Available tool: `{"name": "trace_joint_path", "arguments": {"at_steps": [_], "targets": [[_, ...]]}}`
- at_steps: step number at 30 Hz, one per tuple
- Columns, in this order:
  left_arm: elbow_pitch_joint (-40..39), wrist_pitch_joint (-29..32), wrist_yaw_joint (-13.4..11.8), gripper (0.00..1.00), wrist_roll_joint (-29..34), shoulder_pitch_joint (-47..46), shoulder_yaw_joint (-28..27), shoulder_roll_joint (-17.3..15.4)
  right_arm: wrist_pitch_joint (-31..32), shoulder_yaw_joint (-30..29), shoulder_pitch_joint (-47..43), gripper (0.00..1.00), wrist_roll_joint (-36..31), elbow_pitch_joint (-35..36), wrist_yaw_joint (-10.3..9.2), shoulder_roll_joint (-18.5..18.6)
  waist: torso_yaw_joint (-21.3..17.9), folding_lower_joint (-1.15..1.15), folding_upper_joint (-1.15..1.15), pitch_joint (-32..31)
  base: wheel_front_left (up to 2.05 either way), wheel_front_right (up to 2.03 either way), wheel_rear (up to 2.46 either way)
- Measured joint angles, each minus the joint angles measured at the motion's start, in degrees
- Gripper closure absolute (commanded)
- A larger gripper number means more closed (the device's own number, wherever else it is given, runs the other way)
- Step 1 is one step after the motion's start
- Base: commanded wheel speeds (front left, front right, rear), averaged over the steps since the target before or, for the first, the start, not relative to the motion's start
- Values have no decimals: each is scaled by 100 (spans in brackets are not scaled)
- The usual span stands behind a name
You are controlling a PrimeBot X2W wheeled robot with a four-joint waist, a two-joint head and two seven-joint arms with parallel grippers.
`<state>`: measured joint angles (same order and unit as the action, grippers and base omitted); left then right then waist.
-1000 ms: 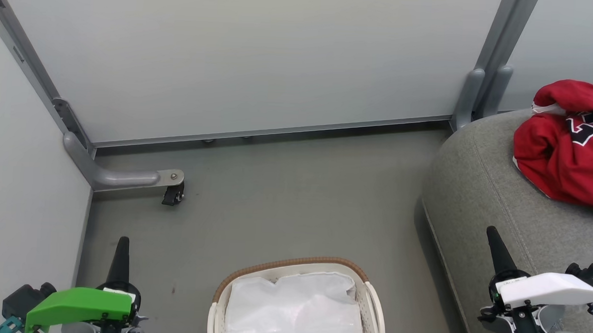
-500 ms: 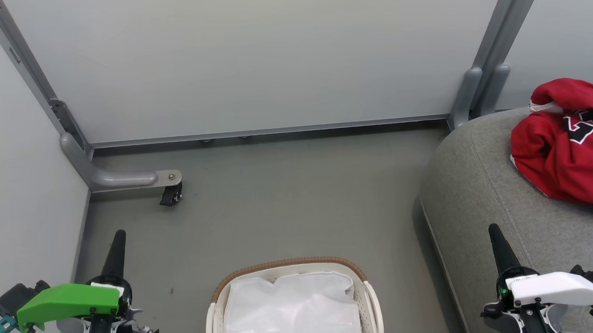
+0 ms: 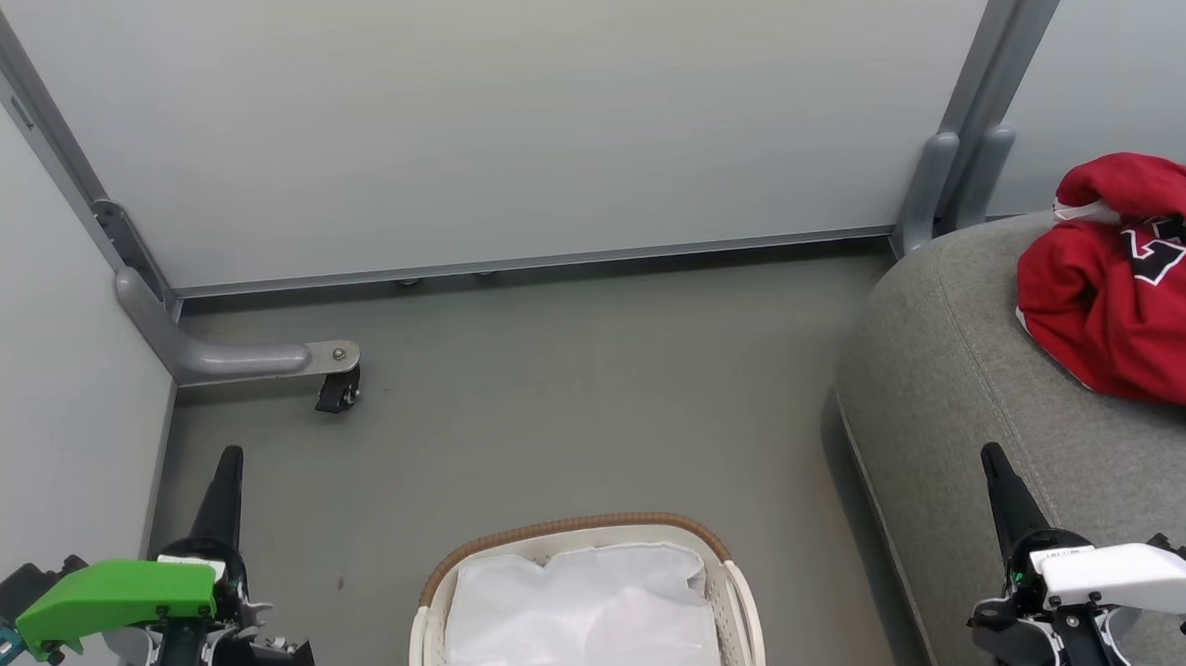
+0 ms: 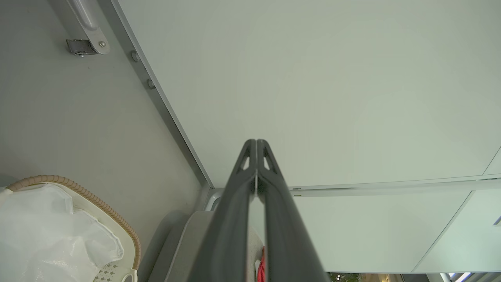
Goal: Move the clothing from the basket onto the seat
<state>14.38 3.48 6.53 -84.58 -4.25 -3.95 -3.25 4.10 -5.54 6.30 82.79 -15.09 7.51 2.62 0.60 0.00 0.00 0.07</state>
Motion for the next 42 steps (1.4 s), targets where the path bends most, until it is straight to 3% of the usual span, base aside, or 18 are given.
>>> {"name": "trace_joint_path", "arguments": {"at_steps": [22, 42], "targets": [[-27, 252, 78, 100, -818, -140, -185, 2, 245, -97, 1, 100, 947, 96, -1, 7, -60, 0, 0, 10, 0, 0, 0], [-32, 258, 79, 100, -818, -165, -203, 7, 245, -99, 1, 100, 954, 99, -1, 8, -61, 0, 0, 10, 0, 0, 0]]}}
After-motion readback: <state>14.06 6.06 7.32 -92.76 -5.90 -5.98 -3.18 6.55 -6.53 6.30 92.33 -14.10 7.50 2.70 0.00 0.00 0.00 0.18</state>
